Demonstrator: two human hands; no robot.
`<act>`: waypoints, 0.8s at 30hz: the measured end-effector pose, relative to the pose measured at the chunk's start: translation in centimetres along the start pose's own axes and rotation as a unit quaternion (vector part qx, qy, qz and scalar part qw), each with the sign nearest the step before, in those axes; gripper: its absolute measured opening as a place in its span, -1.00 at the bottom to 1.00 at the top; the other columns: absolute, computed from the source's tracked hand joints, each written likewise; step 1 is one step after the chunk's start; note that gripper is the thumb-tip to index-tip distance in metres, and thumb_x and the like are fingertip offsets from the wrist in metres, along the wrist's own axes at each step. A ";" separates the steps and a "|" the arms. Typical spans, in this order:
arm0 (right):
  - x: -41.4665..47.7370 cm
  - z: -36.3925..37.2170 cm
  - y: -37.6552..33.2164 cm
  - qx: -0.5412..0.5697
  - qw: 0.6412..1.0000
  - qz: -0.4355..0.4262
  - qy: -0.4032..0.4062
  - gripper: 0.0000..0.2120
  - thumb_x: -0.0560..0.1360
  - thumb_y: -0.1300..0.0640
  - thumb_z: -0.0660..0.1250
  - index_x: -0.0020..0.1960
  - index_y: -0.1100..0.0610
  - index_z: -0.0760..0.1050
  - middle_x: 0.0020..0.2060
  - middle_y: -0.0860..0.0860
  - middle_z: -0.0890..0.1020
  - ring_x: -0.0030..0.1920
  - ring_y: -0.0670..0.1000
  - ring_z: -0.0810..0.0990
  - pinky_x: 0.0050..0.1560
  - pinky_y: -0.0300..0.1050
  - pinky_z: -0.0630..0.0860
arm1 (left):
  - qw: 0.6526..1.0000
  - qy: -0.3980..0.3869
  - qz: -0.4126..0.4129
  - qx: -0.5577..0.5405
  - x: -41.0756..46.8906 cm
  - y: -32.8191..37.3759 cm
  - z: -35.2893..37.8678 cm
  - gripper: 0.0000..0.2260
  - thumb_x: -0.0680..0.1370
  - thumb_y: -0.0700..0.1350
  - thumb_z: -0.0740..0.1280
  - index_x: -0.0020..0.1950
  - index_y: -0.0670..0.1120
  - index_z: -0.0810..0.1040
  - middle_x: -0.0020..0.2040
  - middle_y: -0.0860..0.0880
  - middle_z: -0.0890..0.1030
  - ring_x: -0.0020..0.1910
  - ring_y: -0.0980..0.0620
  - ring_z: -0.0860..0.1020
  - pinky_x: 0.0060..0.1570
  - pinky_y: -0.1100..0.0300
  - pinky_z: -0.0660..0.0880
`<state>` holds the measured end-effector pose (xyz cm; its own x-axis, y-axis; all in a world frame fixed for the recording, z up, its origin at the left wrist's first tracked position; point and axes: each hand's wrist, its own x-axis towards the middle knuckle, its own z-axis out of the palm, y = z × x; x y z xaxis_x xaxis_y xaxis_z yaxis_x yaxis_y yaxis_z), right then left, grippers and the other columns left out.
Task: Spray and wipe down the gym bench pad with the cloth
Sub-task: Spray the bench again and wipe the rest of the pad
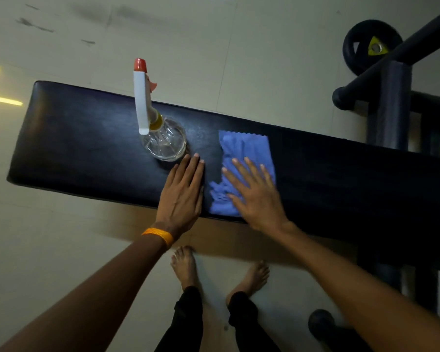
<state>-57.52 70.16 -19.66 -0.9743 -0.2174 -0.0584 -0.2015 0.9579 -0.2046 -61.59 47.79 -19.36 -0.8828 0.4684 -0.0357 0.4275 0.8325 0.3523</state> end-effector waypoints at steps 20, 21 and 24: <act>2.1 -1.2 3.4 0.029 0.921 0.382 0.077 -0.35 0.59 -0.36 -0.03 0.62 -0.16 0.11 0.64 -0.03 0.09 0.64 0.14 -0.02 0.57 0.35 -0.05 | 1.000 -0.029 -0.005 -0.010 -0.6 -0.3 -0.2 -0.48 0.69 -0.02 0.00 0.64 -0.18 0.17 0.65 -0.18 0.16 0.64 -0.16 0.12 0.61 -0.12 0.06; 2.2 -0.6 1.0 0.039 0.918 0.384 0.085 -0.36 0.60 -0.35 0.00 0.62 -0.16 0.12 0.64 -0.03 0.09 0.64 0.15 -0.02 0.57 0.34 -0.05 | 0.999 -0.032 -0.011 -0.011 -0.7 -0.2 0.0 -0.47 0.69 -0.03 0.00 0.64 -0.18 0.17 0.65 -0.19 0.15 0.64 -0.17 0.12 0.61 -0.13 0.06; 0.9 1.3 -4.9 0.024 0.973 0.226 0.043 -0.40 0.64 -0.27 0.07 0.63 -0.13 0.11 0.64 -0.02 0.06 0.64 0.14 -0.01 0.61 0.23 -0.10 | 0.999 -0.045 -0.016 -0.018 -0.7 0.0 0.1 -0.46 0.66 -0.04 0.02 0.62 -0.21 0.20 0.64 -0.21 0.18 0.63 -0.20 0.15 0.59 -0.17 0.11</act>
<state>-57.30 65.06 -19.98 -0.9677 0.2417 -0.0721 0.2518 0.9419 -0.2222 -60.97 47.46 -19.40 -0.8744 0.4674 -0.1301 0.3905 0.8371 0.3832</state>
